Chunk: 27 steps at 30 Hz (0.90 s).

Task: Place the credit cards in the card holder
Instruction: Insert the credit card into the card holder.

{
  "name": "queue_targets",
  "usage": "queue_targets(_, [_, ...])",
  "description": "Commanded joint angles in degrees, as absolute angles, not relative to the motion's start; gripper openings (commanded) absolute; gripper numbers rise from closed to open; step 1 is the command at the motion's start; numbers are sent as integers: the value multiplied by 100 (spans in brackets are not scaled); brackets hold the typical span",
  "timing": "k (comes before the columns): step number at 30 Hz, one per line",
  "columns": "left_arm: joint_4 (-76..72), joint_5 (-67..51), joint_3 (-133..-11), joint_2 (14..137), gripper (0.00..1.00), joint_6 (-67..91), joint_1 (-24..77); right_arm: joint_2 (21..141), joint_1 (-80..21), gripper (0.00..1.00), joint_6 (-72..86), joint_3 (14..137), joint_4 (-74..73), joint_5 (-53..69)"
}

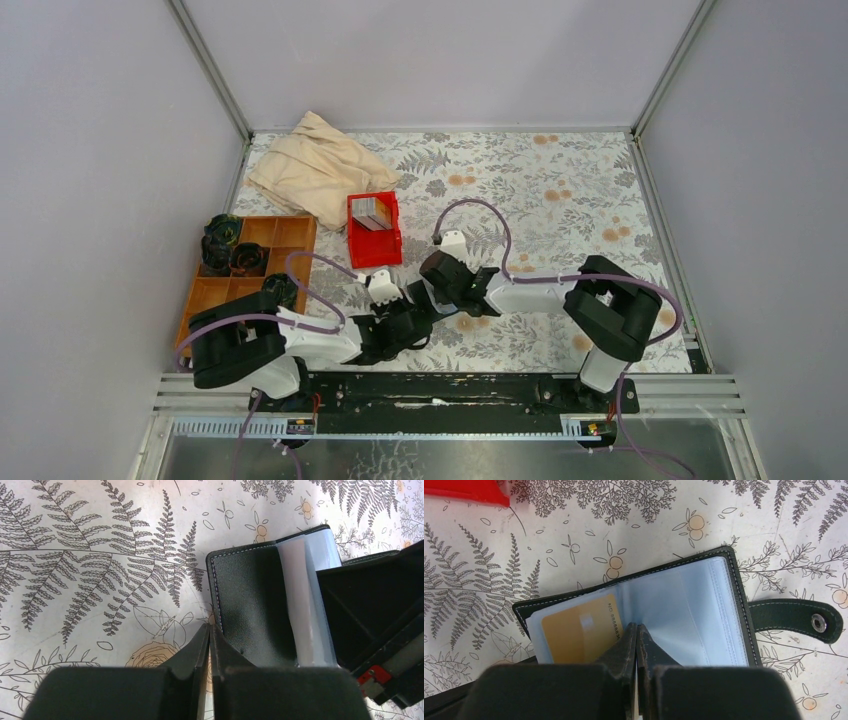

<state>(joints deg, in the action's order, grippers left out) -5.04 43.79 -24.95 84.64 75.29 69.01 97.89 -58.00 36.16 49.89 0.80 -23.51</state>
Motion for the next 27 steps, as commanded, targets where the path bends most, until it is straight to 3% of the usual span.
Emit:
queue_targets(1, [103, 3566, -2181, 8766, 8, 7339, 6919, 9990, -6086, 0, 3876, 5191, -226, -2245])
queue_targets(27, [1627, 3681, -2012, 7281, 14, 7695, 6926, 9556, -6163, 0, 3994, 5064, -226, -2582])
